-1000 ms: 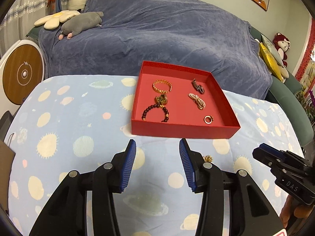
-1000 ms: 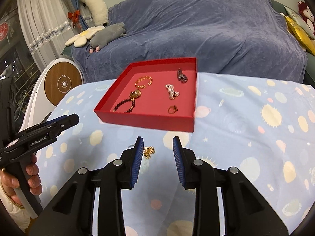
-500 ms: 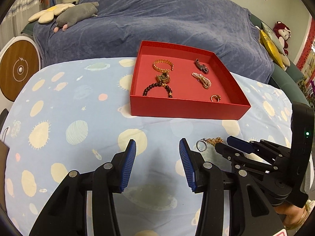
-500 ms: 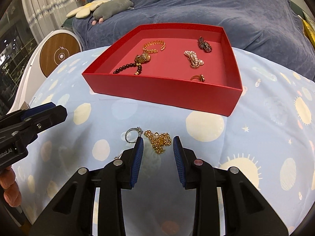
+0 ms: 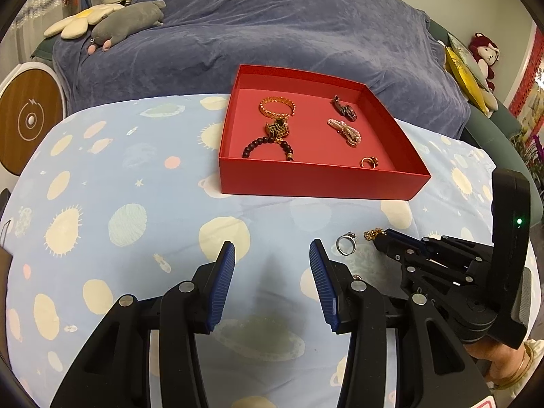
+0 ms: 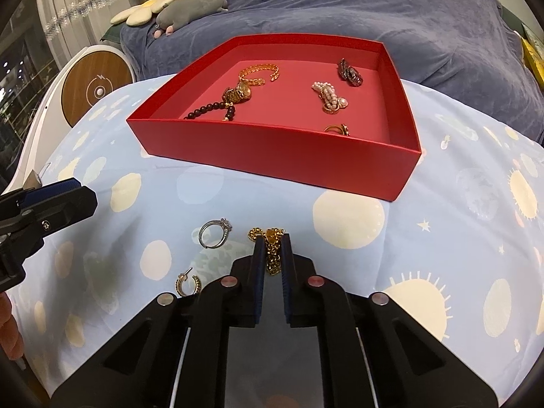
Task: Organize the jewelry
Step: 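Lift the gold chain off the sheet with the right tool, then close the left tool on the silver stone ring while the right tool holds the gold chain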
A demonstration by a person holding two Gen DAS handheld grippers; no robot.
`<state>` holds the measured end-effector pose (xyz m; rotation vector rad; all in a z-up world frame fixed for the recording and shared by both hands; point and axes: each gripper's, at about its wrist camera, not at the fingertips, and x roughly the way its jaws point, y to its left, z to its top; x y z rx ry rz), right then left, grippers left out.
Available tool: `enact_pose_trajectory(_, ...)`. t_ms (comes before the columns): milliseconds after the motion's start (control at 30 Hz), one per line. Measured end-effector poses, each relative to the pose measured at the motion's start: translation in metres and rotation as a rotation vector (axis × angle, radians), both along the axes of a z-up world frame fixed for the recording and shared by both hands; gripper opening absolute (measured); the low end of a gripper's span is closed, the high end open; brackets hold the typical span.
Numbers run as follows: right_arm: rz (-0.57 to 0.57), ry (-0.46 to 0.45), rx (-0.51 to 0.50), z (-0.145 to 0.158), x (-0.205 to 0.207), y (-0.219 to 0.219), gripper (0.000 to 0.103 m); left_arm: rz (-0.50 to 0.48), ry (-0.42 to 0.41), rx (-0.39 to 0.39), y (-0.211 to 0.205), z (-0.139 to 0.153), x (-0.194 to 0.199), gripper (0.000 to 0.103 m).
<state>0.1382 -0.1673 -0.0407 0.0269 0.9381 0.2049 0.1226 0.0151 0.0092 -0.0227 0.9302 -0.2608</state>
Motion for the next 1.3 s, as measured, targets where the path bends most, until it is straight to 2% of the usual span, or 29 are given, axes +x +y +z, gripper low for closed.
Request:
enact_pose_trajectory(300,-0.081,-0.118,0.085,0.064,-0.019,-0.057,0.004,0.025,-0.005,-0.020,0.008,0.005,0.007,0.044)
enact_pose_trajectory(467,-0.135,-0.155,0.092,0.083,-0.030,-0.087,0.004,0.024,-0.006,-0.028,0.006,0.007,0.009,0.044)
enact_pose_trajectory(567,-0.142,-0.155,0.090,0.084,-0.035,-0.093,0.004,0.021,-0.001,-0.047,0.008,0.011,0.013,0.044)
enact_pose_trajectory(767,-0.086,-0.134,0.065,0.076,-0.044,-0.080,0.004,0.088,-0.062,-0.083,0.036,0.039,0.021,0.044)
enact_pose_trajectory(900,-0.060,-0.125,0.063,0.073,-0.048,-0.072,0.004,0.124,-0.060,-0.090,0.046,0.038,0.025,0.044)
enact_pose_trajectory(1033,-0.046,-0.112,0.064,0.069,-0.049,-0.064,0.004,0.070,-0.027,-0.080,0.027,0.026,0.025,0.044)
enact_pose_trajectory(1300,-0.022,-0.084,0.063,0.060,-0.048,-0.055,0.004,-0.077,0.054,-0.029,-0.035,-0.020,0.023,0.044)
